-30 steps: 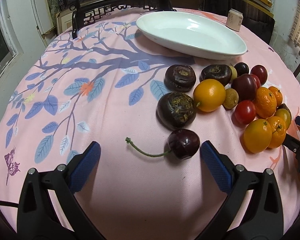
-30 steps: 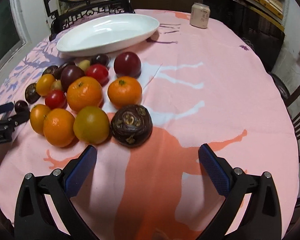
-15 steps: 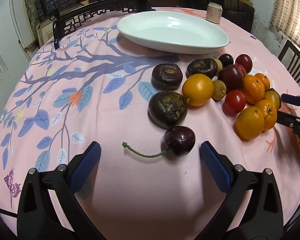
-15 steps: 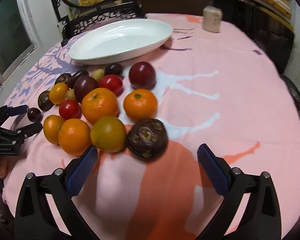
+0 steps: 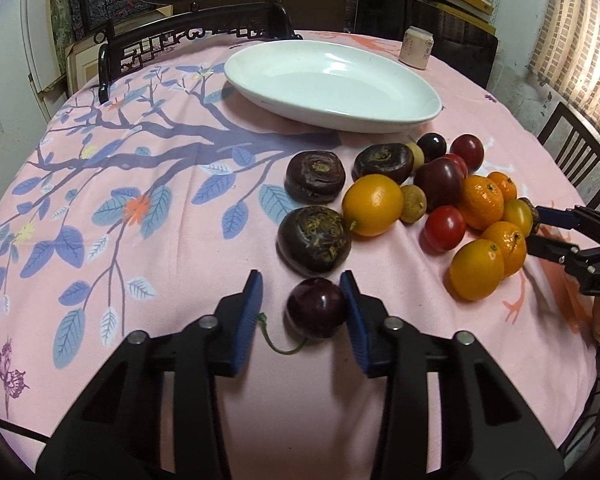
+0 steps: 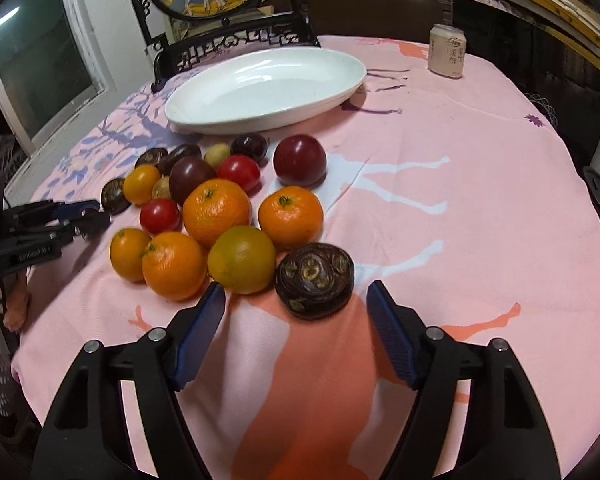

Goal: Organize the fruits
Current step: 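Grasp the dark cherry with the left gripper while the right grasps a dark brown fruit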

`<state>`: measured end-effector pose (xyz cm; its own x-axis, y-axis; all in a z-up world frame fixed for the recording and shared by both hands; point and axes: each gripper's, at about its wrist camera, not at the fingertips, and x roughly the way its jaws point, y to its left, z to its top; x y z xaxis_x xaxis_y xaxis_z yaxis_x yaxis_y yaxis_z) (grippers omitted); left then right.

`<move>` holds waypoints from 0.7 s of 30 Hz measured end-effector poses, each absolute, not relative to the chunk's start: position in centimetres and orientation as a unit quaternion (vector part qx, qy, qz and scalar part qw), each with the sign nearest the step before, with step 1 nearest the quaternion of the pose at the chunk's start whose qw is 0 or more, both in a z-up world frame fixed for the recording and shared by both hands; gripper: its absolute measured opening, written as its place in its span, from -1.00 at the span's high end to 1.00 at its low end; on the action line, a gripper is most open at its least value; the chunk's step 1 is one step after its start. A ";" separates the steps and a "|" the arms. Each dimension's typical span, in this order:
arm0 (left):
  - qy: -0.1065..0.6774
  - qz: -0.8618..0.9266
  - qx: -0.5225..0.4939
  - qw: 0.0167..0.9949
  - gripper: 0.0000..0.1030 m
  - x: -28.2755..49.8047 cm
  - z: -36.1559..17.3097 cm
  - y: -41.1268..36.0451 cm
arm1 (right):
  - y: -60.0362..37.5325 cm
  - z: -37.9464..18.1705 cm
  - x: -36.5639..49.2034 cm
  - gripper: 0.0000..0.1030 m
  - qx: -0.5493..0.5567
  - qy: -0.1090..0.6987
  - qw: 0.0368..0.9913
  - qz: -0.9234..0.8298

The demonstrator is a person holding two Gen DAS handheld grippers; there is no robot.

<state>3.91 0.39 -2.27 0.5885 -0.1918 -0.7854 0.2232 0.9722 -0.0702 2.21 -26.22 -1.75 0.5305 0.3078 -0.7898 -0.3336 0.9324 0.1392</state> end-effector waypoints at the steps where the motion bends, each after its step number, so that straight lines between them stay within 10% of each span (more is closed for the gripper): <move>1: 0.438 -0.118 0.014 0.891 0.24 3.9 -2.3 0.5 | -26.4 -1.8 2.1 -0.46 -0.018 0.450 0.872 0.191; 9: 0.438 -0.125 0.011 0.890 0.40 3.8 -2.2 0.4 | -29.3 -1.9 2.0 -0.40 0.007 0.448 0.880 0.155; 21: 0.436 -0.131 0.010 0.890 0.42 3.6 -2.1 0.3 | -25.8 -1.9 3.5 0.19 -0.050 0.443 0.883 0.148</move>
